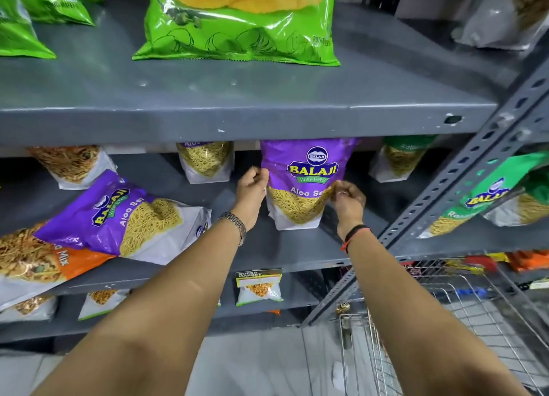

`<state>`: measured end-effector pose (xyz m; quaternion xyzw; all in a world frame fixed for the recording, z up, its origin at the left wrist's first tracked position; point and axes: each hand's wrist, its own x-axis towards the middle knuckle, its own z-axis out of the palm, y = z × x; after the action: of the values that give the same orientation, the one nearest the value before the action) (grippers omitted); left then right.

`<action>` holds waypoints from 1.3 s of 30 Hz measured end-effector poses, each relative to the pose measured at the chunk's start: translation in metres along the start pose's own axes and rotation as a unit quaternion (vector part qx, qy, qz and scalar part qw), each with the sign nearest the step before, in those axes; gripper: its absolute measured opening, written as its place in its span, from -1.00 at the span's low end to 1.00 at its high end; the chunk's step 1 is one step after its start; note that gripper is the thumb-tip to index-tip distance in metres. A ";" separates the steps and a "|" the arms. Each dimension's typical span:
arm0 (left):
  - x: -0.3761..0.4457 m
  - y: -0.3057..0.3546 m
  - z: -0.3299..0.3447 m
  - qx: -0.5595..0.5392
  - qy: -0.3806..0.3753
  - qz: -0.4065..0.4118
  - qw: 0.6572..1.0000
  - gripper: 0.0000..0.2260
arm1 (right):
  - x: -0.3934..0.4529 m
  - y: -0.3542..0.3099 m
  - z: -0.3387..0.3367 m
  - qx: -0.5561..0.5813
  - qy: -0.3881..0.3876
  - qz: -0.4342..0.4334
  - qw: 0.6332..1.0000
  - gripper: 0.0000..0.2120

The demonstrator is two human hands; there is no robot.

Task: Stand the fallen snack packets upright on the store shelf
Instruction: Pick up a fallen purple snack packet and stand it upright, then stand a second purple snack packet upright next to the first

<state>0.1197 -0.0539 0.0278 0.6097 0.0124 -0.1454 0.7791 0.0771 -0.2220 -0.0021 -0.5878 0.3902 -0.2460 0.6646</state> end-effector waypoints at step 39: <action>-0.100 -0.017 -0.268 -0.091 0.167 -0.161 0.969 -0.86 | -0.161 0.047 0.204 -0.430 -0.354 -0.040 0.829 -0.67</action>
<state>0.0622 0.2194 -0.0373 0.5419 0.2533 -0.1637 0.7845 0.1434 0.0334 -0.0100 -0.8761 0.1708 0.1459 0.4266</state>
